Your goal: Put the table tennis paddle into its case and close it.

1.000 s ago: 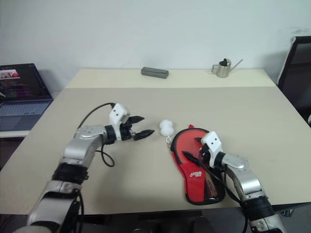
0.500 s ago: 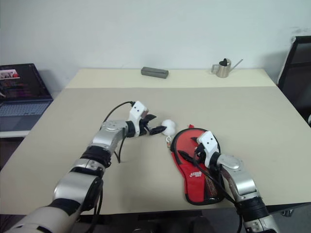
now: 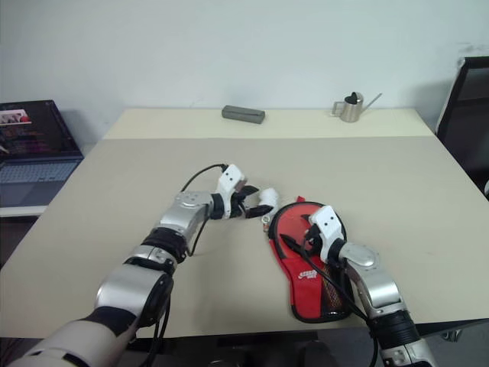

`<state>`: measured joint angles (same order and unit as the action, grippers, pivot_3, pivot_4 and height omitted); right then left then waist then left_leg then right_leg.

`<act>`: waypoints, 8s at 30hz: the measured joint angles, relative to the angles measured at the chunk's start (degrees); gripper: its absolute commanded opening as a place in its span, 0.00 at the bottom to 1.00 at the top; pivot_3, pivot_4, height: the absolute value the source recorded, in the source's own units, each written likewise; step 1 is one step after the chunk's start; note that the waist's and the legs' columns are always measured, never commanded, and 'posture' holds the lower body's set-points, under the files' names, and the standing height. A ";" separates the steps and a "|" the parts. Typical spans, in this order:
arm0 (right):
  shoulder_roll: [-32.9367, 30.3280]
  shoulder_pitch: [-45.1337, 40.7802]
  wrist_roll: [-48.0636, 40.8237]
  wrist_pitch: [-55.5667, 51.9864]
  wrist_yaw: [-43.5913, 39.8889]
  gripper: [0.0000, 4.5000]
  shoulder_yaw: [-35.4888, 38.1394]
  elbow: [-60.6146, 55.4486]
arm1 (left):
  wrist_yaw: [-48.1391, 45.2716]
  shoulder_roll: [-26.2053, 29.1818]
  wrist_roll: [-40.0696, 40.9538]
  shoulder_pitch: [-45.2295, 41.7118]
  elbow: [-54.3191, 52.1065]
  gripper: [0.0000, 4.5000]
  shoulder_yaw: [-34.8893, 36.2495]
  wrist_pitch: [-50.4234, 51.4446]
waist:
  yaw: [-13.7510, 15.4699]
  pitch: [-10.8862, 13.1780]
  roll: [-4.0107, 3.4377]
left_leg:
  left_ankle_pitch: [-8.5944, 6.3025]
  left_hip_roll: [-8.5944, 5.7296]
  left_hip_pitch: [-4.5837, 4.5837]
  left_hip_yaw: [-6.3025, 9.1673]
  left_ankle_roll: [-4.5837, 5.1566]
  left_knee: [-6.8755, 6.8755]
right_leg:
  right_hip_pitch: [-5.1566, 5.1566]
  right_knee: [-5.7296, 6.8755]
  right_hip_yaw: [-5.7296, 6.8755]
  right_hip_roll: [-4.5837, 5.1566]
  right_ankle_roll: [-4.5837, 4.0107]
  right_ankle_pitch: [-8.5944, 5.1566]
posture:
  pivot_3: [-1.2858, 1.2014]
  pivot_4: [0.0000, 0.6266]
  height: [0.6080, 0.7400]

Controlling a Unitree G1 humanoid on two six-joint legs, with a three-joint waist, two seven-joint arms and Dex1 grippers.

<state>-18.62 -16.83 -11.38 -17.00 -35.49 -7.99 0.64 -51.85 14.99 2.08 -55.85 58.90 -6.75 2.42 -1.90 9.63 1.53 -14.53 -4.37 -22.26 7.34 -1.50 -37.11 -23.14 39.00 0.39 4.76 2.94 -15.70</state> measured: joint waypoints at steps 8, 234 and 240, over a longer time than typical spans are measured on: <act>0.53 0.00 0.11 -0.05 2.71 1.00 1.05 0.22 | 0.02 -1.31 -1.95 1.48 0.24 0.65 -0.77 -0.34 | 0.00 0.00 0.00 | 0.00 0.00 0.00 0.00 0.00 0.00 | 0.00 0.00 0.00 0.00 0.00 0.00 | 0.52 0.24 1.00; -24.98 -1.29 -19.57 -21.01 -15.10 1.00 17.82 -15.08 | -13.74 9.72 15.04 22.70 -56.33 0.67 -0.75 18.67 | 0.30 0.11 -0.13 | -1.12 1.98 1.27 -0.13 -0.98 0.77 | 0.91 -1.27 0.17 -1.67 -0.94 -0.22 | 0.52 0.24 1.00; -25.07 -1.22 -19.05 -20.77 -15.85 1.00 17.50 -14.72 | -13.75 5.08 13.04 21.85 -52.24 0.67 -5.62 15.00 | 0.41 0.12 -0.11 | -1.12 1.96 1.24 -0.14 -0.98 0.64 | 0.94 -1.25 0.18 -1.67 -0.94 -0.22 | 0.52 0.24 1.00</act>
<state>-43.69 -18.06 -30.43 -37.78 -51.34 9.51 -14.08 -65.60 20.07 15.13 -34.00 6.66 -12.37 17.42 -1.49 9.75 1.42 -15.65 -2.40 -21.02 7.21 -2.48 -36.48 -22.20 37.75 0.57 3.09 2.00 -15.92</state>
